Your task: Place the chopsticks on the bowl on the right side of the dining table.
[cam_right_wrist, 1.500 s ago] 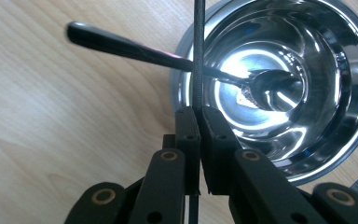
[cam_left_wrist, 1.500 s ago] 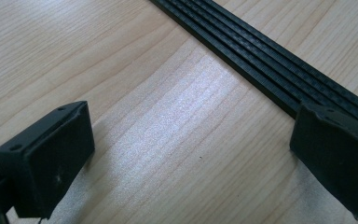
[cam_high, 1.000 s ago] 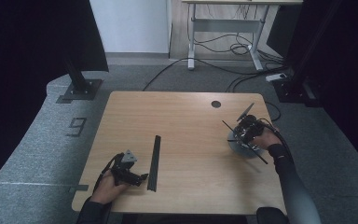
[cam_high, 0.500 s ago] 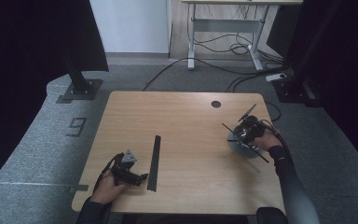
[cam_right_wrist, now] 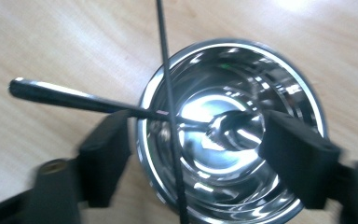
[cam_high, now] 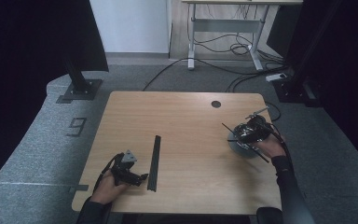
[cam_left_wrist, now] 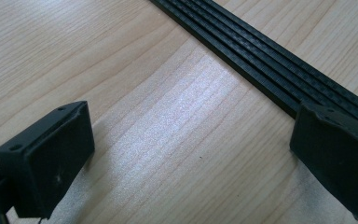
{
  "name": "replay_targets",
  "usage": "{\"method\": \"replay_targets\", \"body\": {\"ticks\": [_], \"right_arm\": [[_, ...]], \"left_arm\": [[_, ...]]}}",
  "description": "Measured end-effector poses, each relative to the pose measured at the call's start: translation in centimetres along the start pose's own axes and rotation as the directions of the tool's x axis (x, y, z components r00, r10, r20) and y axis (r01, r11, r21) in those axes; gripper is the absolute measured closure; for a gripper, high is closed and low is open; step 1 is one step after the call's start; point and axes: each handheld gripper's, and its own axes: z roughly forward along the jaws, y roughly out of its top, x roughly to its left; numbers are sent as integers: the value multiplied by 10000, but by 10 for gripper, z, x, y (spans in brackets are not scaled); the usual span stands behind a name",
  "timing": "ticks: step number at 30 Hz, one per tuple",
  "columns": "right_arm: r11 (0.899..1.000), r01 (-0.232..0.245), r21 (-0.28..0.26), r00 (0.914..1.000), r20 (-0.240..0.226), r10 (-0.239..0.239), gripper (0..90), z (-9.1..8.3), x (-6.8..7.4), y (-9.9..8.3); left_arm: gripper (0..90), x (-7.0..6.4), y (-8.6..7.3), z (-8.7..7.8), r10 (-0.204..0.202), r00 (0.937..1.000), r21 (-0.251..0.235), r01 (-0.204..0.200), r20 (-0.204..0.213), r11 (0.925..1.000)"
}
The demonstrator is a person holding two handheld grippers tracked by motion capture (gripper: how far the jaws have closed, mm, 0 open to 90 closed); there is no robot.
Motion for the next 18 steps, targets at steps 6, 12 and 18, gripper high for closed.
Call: {"method": "replay_targets", "body": {"ticks": [6,12,18], "right_arm": [[9903,-979,-987,9951,73,991,80,-3,-1,-14],[9693,-1758,-1719,9832,188,1817,40,-3,-6,-32],[9520,-2324,-1991,9706,155,2401,17,4,-12,-49]], "left_arm": [[0,0,0,0,-1,10000,-19,1,-1,10000],[0,0,0,0,12,10000,3,-12,-1,10000],[0,0,0,0,14,10000,3,-14,-1,10000]]}}
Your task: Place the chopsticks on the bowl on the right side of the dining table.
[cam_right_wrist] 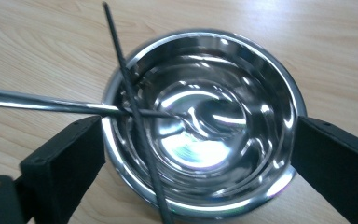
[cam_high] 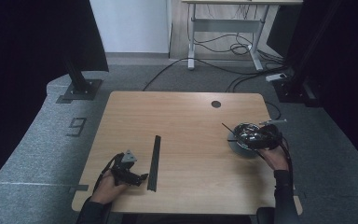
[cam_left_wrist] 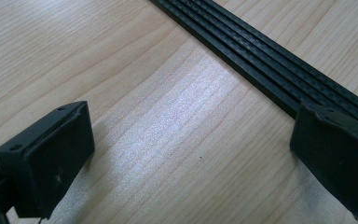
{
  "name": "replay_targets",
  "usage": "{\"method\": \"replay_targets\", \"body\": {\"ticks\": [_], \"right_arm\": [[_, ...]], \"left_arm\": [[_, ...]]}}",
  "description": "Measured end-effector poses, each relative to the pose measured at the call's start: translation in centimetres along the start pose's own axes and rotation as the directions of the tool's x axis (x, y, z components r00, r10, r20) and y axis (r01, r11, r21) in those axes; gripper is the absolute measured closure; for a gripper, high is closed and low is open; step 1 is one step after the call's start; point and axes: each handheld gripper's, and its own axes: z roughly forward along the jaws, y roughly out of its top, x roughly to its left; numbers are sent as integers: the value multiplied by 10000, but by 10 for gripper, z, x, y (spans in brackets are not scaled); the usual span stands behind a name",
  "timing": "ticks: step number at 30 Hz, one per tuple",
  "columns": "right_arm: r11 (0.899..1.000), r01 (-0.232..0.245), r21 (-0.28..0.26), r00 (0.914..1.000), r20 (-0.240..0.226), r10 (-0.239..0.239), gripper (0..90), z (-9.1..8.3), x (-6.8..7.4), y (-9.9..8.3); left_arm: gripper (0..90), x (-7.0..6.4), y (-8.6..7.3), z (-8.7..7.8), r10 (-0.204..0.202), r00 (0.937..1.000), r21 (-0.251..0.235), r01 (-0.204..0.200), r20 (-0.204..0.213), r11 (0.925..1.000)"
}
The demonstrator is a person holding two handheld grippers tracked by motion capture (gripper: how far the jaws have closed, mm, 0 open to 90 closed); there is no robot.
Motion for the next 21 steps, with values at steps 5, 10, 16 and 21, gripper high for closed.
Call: {"method": "replay_targets", "body": {"ticks": [5,10,16,21], "right_arm": [[9995,-100,-299,9999,63,102,4,0,-1,-8],[9987,30,-517,9997,247,-17,3,0,-2,-13],[9993,78,-369,9995,305,-67,4,3,-4,-17],[9998,185,-53,9981,589,-181,13,9,-7,-21]], "left_arm": [[0,0,0,0,-5,10000,2,5,-2,10000],[0,0,0,0,4,10000,0,-4,0,10000],[0,0,0,0,2,10000,-1,-2,1,10000],[0,0,0,0,3,10000,-2,-3,1,10000]]}}
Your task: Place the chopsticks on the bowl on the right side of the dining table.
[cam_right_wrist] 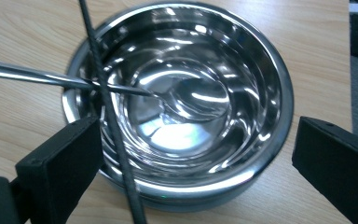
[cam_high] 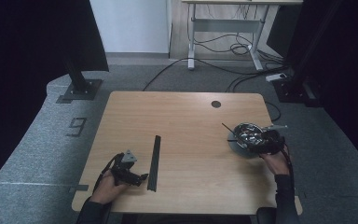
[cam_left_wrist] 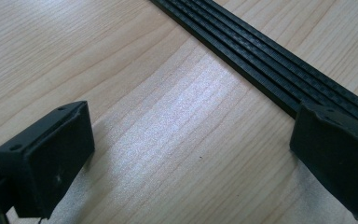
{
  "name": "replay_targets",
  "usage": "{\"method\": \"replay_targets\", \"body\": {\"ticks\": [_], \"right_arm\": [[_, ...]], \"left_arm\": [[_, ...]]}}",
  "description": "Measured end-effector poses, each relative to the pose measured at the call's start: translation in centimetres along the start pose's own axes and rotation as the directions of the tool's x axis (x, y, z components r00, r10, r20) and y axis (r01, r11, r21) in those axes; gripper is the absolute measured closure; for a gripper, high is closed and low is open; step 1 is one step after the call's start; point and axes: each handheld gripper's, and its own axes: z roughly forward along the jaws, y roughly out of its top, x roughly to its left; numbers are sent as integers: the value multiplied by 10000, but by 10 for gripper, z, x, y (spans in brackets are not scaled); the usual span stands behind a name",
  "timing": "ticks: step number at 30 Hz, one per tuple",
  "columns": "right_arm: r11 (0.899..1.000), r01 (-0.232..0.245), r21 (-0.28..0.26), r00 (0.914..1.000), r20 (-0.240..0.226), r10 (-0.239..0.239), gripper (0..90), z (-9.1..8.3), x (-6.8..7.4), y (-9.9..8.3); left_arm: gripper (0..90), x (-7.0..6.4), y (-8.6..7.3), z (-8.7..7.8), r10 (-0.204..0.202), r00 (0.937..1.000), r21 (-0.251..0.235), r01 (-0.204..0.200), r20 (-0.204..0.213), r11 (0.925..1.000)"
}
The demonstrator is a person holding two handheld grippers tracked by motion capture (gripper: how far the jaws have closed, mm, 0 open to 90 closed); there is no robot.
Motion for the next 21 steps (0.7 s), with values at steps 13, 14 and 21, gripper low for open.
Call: {"method": "replay_targets", "body": {"ticks": [13,14,21], "right_arm": [[9995,-304,18,9976,625,302,47,-1,-16,-4],[9993,-367,-7,9969,692,366,48,-1,-18,-4],[9976,-656,-219,9933,936,673,56,-2,-29,-5]], "left_arm": [[0,0,0,0,-3,10000,-1,3,-1,10000],[0,0,0,0,-6,10000,1,6,-1,10000],[0,0,0,0,0,10000,1,0,0,10000]]}}
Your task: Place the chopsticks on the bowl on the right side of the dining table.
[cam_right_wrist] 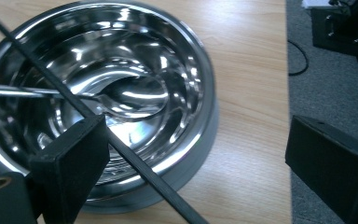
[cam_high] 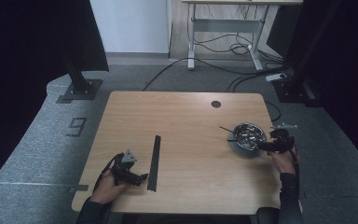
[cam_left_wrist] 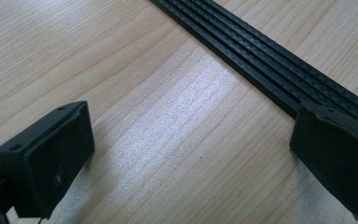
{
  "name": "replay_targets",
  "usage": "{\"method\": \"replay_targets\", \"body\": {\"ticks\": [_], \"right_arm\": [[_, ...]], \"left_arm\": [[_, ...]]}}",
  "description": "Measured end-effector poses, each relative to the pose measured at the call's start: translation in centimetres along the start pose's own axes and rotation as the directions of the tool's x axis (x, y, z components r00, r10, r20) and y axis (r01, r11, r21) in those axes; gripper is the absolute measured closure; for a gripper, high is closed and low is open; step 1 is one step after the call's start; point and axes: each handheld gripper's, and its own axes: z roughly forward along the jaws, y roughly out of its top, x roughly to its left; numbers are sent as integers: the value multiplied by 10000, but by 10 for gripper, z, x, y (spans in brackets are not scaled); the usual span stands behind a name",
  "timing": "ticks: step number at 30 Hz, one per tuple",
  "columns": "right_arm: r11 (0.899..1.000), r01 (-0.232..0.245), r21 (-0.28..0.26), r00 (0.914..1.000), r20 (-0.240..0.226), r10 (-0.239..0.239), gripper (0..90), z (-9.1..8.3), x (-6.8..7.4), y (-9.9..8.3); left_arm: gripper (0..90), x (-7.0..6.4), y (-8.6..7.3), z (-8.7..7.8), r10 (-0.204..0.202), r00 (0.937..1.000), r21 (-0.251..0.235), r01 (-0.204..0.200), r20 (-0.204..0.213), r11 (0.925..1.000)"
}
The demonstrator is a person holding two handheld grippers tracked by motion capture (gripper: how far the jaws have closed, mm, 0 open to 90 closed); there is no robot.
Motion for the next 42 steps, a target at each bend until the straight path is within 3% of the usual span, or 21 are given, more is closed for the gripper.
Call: {"method": "replay_targets", "body": {"ticks": [26,33,36,42], "right_arm": [[9937,-1019,-471,9935,453,1040,78,9,-36,-2],[9953,-799,-544,9958,411,822,29,6,-31,3],[9971,-454,-603,9971,583,490,0,5,-22,9],[9971,59,-760,9989,466,-24,0,8,1,26]], "left_arm": [[0,0,0,0,-2,10000,1,2,-1,10000],[0,0,0,0,-7,10000,0,7,0,10000],[0,0,0,0,0,10000,0,0,0,10000],[0,0,0,0,-5,10000,-3,5,1,10000]]}}
